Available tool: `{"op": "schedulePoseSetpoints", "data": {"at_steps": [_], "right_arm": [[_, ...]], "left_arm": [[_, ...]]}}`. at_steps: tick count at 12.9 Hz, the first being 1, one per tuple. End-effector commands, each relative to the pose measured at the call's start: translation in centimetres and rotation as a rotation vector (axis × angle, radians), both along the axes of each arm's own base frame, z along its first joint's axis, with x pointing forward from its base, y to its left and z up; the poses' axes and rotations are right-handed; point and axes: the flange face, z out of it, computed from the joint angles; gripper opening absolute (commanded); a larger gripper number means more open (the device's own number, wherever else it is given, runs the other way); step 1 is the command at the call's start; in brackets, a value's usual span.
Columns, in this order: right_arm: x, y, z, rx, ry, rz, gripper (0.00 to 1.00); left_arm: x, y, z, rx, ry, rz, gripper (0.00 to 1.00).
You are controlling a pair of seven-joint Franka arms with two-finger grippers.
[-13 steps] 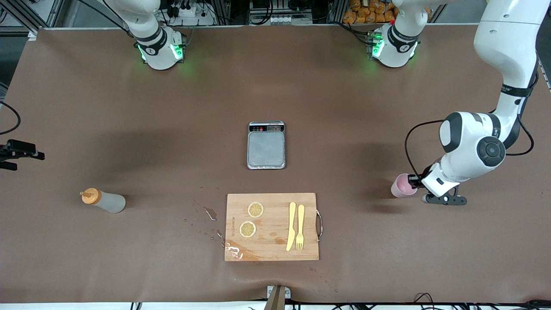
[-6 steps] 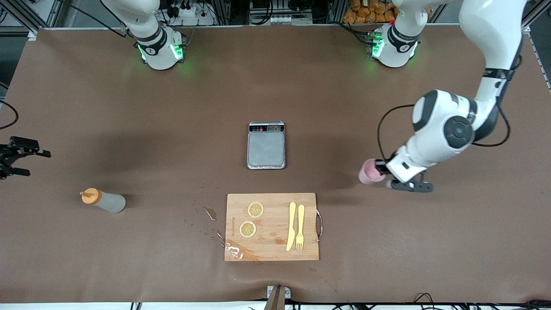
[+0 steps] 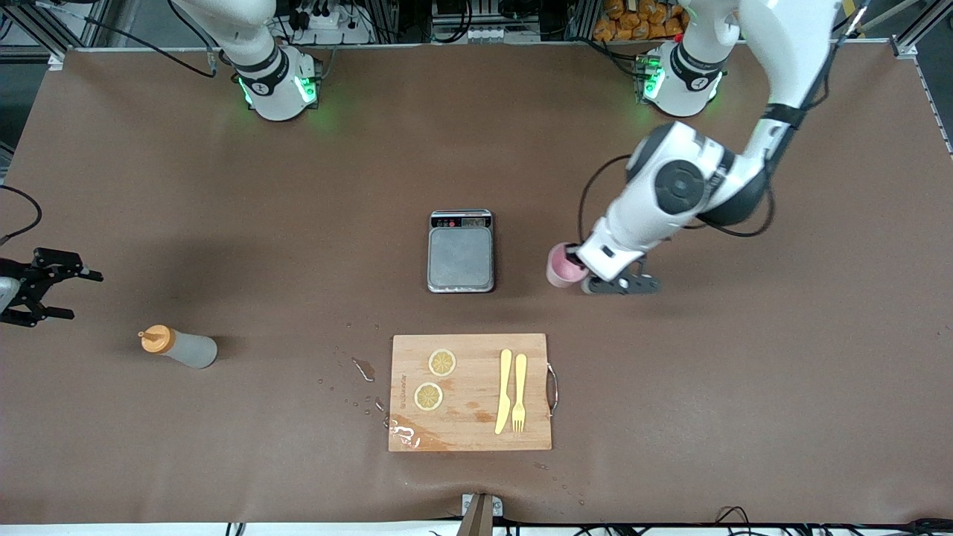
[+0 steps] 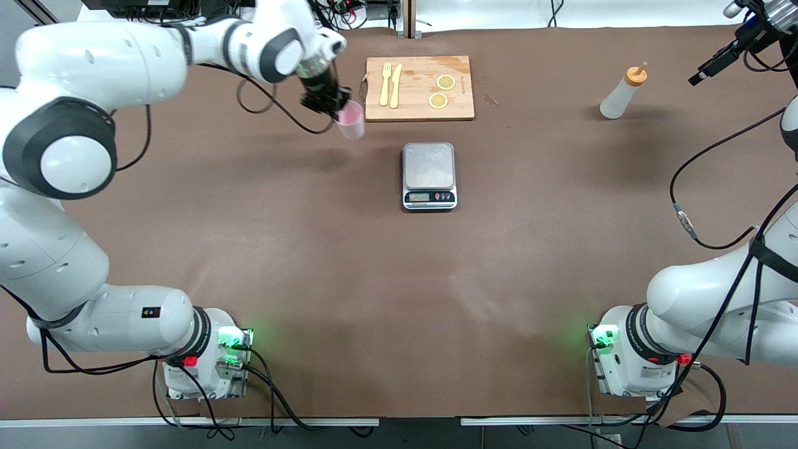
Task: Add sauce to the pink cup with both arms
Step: 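Carry the pink cup with the left gripper onto the silver scale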
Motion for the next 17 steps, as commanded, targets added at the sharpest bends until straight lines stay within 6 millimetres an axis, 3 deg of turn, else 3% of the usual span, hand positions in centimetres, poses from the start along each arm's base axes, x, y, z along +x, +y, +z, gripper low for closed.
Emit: {"op": "schedulePoseSetpoints", "data": {"at_steps": [1,4,6,10,15,17], "right_arm": [[0.4,-0.3,0.5,0.024,-0.026,0.011,1.0],[0.5,-0.1,-0.7,0.048,-0.02,0.012,1.0],[1.0,0.1,-2.3,0.109,-0.082,0.079,1.0],[0.4,-2.7,-6.5,0.206,-0.209,0.146,1.0],[1.7,-1.8,-9.9,0.264,-0.339,0.198,1.0],[2.1,-1.3,-11.9,0.314,-0.395,0.2,1.0]], "left_arm": [[-2.1,-4.9,0.2,0.02,-0.003,0.041,0.0],[-4.3,-11.4,0.0,-0.008,0.005,0.029,0.0],[-4.6,-14.0,-0.2,-0.022,0.002,0.042,0.0],[-5.7,-18.3,-2.7,0.004,-0.019,0.036,0.0],[-5.1,-18.1,-6.1,0.058,-0.022,0.047,0.0],[-4.8,-18.2,-6.3,0.054,-0.023,0.052,0.0]]}}
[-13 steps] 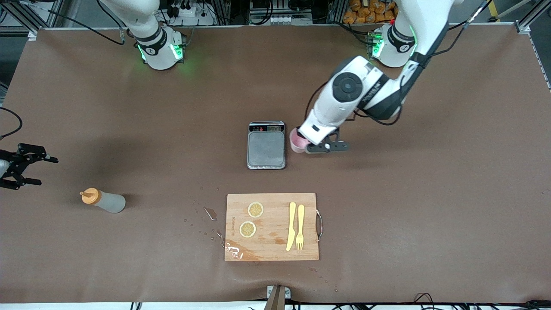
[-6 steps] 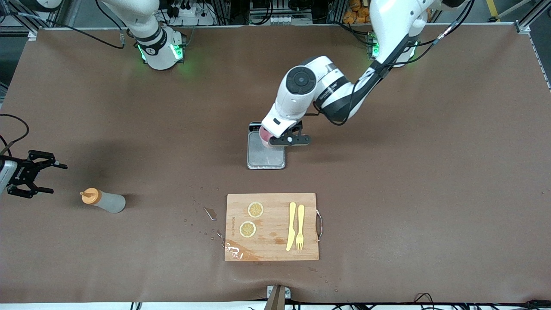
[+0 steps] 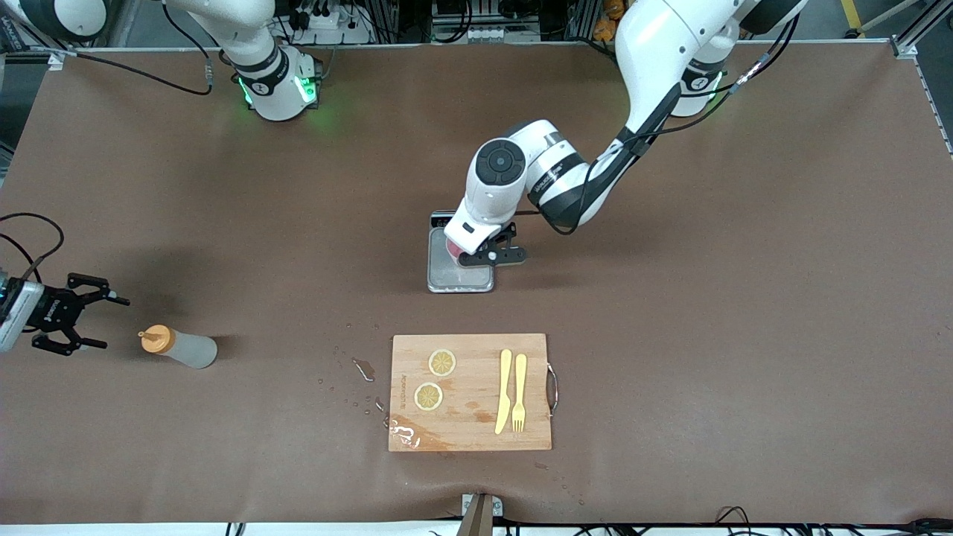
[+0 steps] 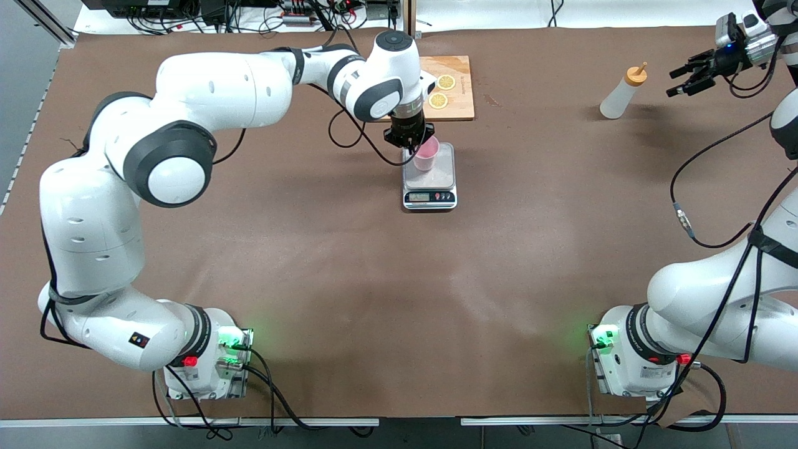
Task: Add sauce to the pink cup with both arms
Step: 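Carry the pink cup with the left gripper onto the silver scale, then release the cup on the scale while the right gripper grasps the bottle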
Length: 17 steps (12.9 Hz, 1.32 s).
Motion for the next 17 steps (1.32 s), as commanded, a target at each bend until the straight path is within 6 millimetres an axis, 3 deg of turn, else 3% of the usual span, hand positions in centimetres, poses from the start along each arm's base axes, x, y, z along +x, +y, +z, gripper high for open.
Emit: {"op": "schedulePoseSetpoints", "data": {"at_steps": [1,2,3,4,7,8,11,13,14,16,17], "right_arm": [[0.9,0.6,-2.7,0.07,-0.084,0.022,1.0],[0.9,0.8,-3.4,0.087,-0.096,0.021,1.0],[1.2,1.2,-3.8,0.078,-0.101,0.025,1.0],[1.7,1.7,-4.0,0.055,-0.118,0.027,1.0],[2.8,3.5,-4.0,0.028,-0.134,0.04,1.0],[2.9,4.1,-4.3,0.027,-0.132,0.047,1.0],[3.2,4.9,-4.6,0.029,-0.136,0.044,1.0],[3.2,4.9,-4.6,0.033,-0.136,0.043,1.0],[2.7,4.8,-5.3,0.044,-0.138,0.044,1.0],[1.8,3.8,-5.9,0.053,-0.159,0.054,1.0],[1.7,3.7,-6.0,0.055,-0.175,0.073,1.0]], "left_arm": [[0.4,-0.6,0.1,0.007,-0.023,0.008,0.0],[0.4,-0.7,0.1,0.007,-0.023,0.007,0.0],[0.3,-0.7,-0.1,0.008,-0.02,0.008,0.24],[0.5,-0.6,0.2,0.007,-0.028,0.003,0.99],[1.5,0.9,2.4,0.039,-0.043,0.017,1.0],[2.0,1.8,4.1,0.057,-0.043,0.032,1.0],[3.7,6.1,13.1,0.084,-0.092,0.086,1.0],[4.9,10.2,19.1,0.078,-0.123,0.16,1.0],[6.1,13.2,21.7,0.075,-0.141,0.216,1.0],[9.1,20.5,24.6,0.069,-0.123,0.313,1.0],[10.5,24.4,26.0,0.07,-0.137,0.281,1.0]]}}
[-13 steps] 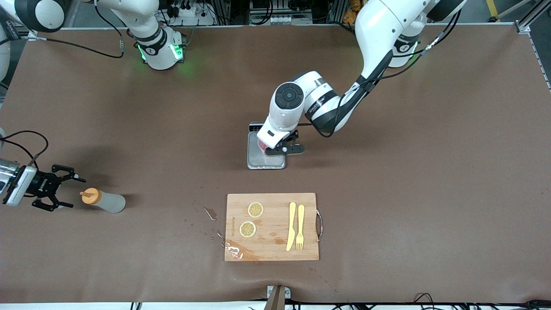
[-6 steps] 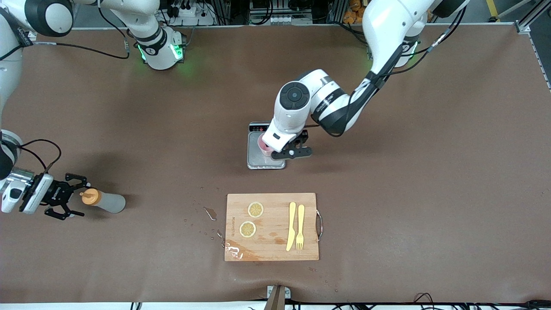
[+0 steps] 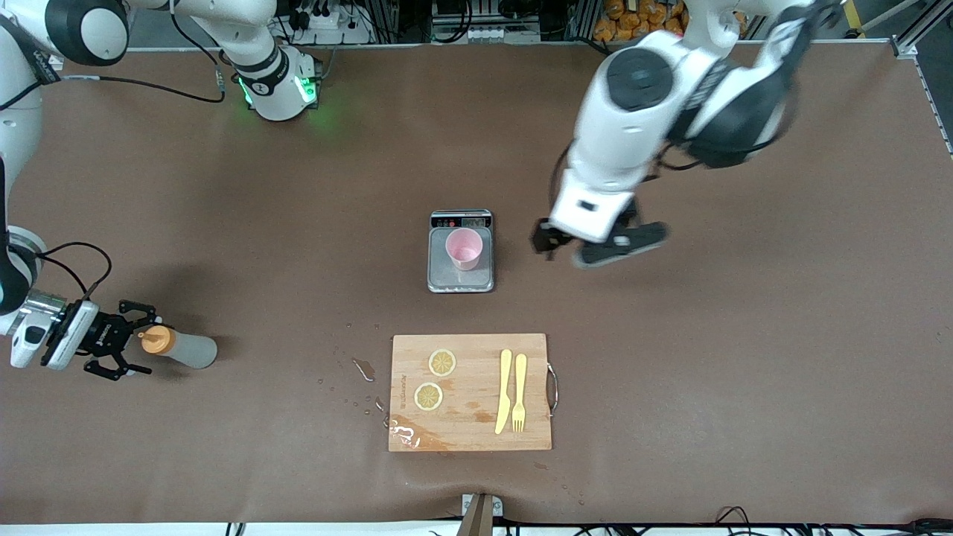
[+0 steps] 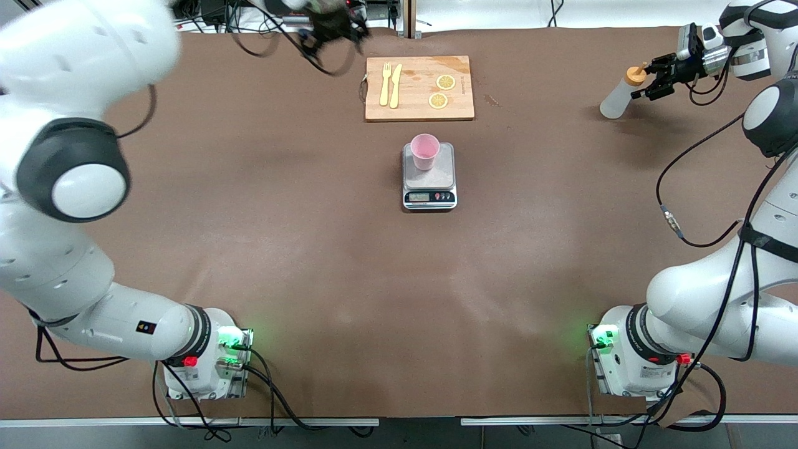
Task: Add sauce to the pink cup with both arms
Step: 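Release the cup on the scale while the right gripper grasps the bottle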
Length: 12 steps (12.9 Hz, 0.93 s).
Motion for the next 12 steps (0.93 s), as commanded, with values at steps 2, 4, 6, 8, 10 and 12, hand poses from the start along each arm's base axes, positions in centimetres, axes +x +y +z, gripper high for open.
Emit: {"op": "schedulePoseSetpoints", "data": {"at_steps": [2,4,6,8,10,12], "right_arm": [[-1.0,-0.7,-0.7,0.06,-0.05,0.018,1.0],[-1.1,-0.1,-0.7,0.11,-0.078,0.036,1.0],[-1.4,0.5,-1.3,0.108,-0.104,0.076,1.0],[-1.5,0.6,-1.5,0.107,-0.12,0.094,1.0],[-1.7,0.7,-1.8,0.114,-0.115,0.099,1.0],[-1.8,1.3,-1.7,0.139,-0.106,0.119,1.0]], "left_arm": [[3.3,12.6,2.9,0.019,0.007,-0.059,1.0],[4.1,18.3,4.2,0.044,0.0,-0.103,1.0],[4.7,23.5,5.2,0.064,-0.007,-0.178,1.0],[4.4,27.0,5.8,0.083,0.013,-0.212,1.0],[4.0,28.9,6.9,0.094,0.016,-0.229,1.0],[3.6,29.0,7.1,0.098,0.031,-0.228,1.0]]}}
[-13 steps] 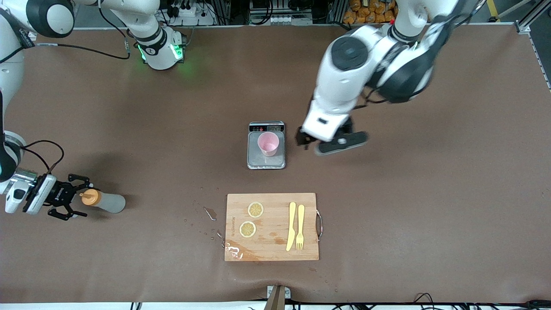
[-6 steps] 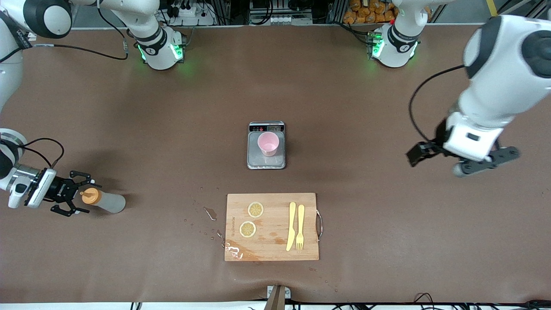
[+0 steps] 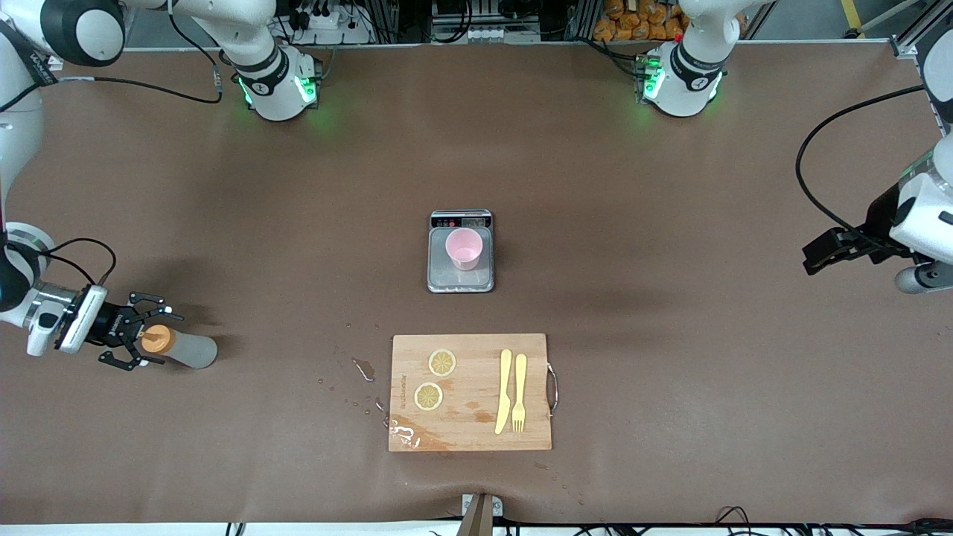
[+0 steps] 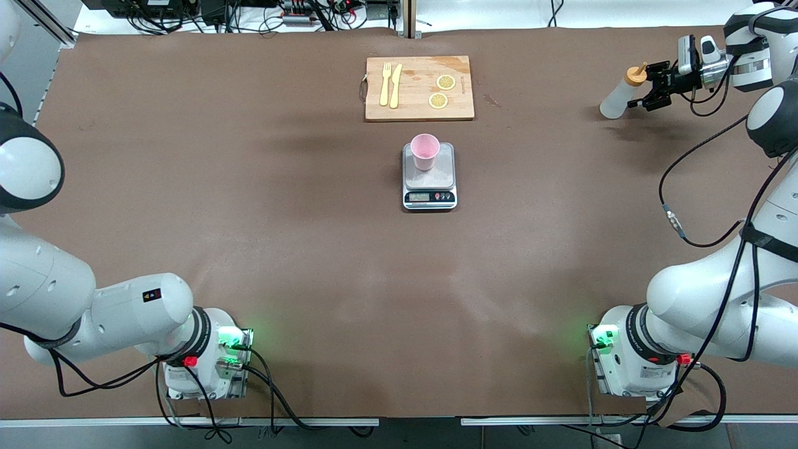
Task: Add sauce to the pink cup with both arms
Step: 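Release the cup on the scale while the right gripper grasps the bottle, then lift the white sauce bottle with the right gripper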
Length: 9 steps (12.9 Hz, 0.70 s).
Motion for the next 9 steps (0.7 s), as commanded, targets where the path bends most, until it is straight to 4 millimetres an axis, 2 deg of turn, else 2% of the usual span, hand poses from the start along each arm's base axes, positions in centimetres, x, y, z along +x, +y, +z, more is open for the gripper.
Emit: {"op": "schedulePoseSetpoints", "data": {"at_steps": [1,2,3,4,5,7,9], "right_arm": [[-0.1,0.7,0.0,0.036,-0.018,0.016,1.0],[-0.1,0.7,0.0,0.036,-0.033,0.032,0.95],[-0.1,0.7,0.0,0.034,-0.044,0.042,0.57],[-0.1,0.8,0.0,0.038,-0.043,0.045,0.3],[-0.2,0.7,0.1,0.041,-0.041,0.044,0.22],[-0.1,0.8,0.4,0.047,-0.037,0.047,0.22],[0.5,0.6,1.6,0.04,-0.043,0.037,0.2]], "left_arm": [[-1.4,-0.4,1.3,0.001,0.009,-0.016,1.0],[-1.5,-0.5,1.6,0.001,0.004,-0.023,1.0],[-1.9,-0.9,2.1,0.004,0.001,-0.051,1.0],[-2.6,-1.7,3.3,0.011,-0.016,-0.068,1.0],[-3.0,-2.0,3.2,0.018,0.004,-0.073,1.0],[-3.4,-1.4,3.2,0.025,0.023,-0.091,1.0],[-3.8,-0.7,2.9,-0.018,0.037,-0.113,1.0]]}}
